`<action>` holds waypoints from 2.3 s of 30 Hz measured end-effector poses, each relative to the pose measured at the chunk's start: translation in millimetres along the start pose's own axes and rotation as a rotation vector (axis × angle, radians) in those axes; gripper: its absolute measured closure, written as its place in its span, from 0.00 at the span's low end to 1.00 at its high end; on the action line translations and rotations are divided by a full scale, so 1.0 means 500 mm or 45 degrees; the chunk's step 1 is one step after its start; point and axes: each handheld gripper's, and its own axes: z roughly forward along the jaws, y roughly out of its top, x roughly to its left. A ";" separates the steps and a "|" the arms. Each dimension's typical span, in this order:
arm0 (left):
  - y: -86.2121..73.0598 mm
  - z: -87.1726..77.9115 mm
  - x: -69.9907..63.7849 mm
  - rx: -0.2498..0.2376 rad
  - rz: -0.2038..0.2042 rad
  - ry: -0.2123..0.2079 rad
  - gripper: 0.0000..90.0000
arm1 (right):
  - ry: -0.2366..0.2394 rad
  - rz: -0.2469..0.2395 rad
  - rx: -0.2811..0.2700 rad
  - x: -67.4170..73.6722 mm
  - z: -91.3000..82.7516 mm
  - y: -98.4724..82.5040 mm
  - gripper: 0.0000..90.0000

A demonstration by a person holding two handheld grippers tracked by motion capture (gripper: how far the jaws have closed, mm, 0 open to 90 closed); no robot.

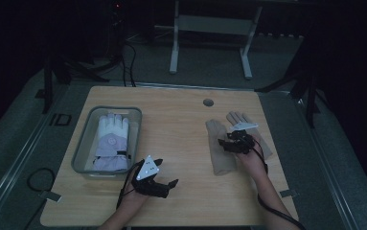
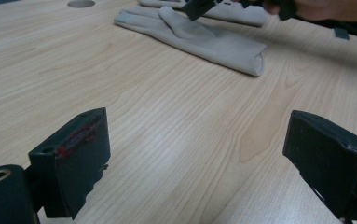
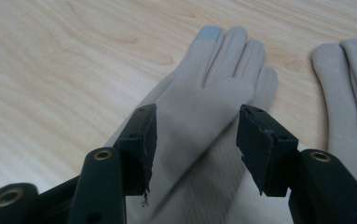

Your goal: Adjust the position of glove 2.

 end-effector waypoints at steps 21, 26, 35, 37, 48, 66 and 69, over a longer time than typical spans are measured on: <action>-0.004 -0.004 0.002 -0.009 -0.005 0.002 0.08 | -0.045 0.180 0.008 0.047 0.042 -0.020 0.87; -0.002 -0.007 0.001 -0.015 -0.001 0.005 0.08 | 0.004 0.256 -0.039 0.087 0.023 0.002 0.88; -0.002 -0.017 -0.001 -0.038 -0.015 -0.006 0.08 | 0.018 0.260 -0.138 0.176 -0.033 0.075 0.88; -0.004 -0.021 -0.003 -0.049 -0.022 -0.009 0.08 | 0.002 0.255 -0.151 0.195 -0.041 0.080 0.88; -0.013 -0.017 0.000 -0.042 -0.028 -0.014 0.08 | -0.013 0.312 -0.055 0.202 0.013 0.005 0.87; -0.019 -0.007 -0.006 -0.033 -0.017 -0.051 0.08 | -0.012 0.140 -0.048 0.214 0.009 -0.020 0.56; -0.019 -0.005 -0.007 -0.030 -0.006 -0.057 0.08 | -0.027 0.117 -0.081 0.192 -0.019 -0.017 0.57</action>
